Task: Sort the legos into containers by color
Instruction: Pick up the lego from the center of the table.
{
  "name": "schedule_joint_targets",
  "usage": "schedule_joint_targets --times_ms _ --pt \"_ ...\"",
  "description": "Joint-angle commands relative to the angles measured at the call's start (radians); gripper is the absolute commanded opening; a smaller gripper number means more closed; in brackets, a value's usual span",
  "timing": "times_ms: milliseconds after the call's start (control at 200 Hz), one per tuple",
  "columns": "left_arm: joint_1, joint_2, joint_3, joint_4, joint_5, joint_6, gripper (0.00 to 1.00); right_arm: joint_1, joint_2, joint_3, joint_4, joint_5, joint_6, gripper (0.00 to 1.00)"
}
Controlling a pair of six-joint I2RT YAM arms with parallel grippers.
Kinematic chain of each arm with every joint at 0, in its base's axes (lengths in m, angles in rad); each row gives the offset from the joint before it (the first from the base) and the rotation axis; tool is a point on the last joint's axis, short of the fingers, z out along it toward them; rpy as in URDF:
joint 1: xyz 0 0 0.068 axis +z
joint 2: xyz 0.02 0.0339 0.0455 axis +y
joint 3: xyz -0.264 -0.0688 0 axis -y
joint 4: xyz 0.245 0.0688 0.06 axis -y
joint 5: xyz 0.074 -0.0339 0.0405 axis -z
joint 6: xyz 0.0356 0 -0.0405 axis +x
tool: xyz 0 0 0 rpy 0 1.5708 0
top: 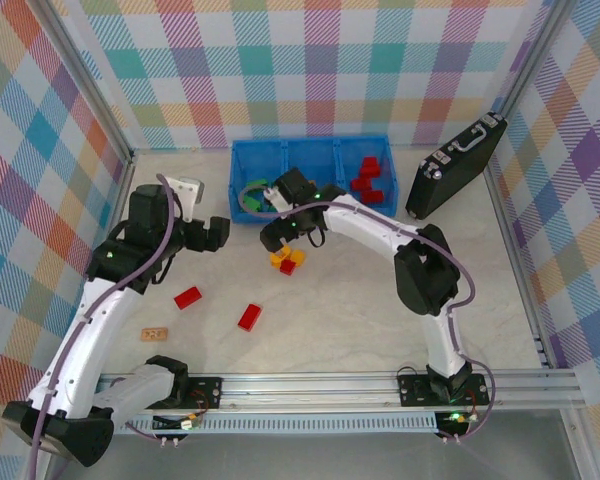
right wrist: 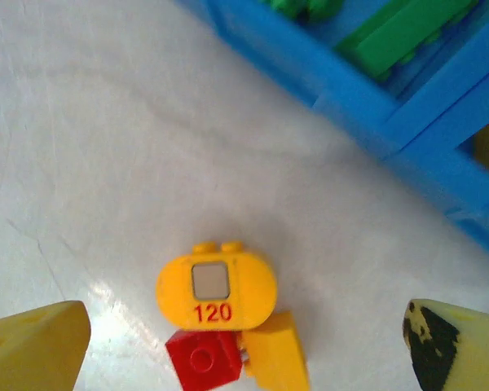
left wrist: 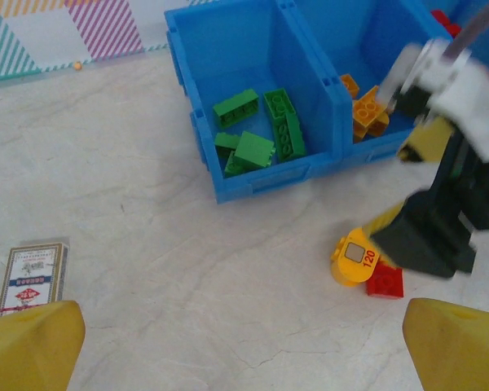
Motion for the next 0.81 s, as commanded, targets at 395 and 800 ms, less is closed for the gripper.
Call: schedule_joint_targets --times_ms 395,800 --pt "0.009 0.003 0.017 -0.007 -0.004 -0.010 1.00 0.045 0.135 0.041 -0.024 0.025 -0.073 0.99" --pt "0.009 0.013 0.013 -0.008 -0.012 -0.007 1.00 0.056 0.219 0.076 -0.023 0.043 -0.093 0.99"
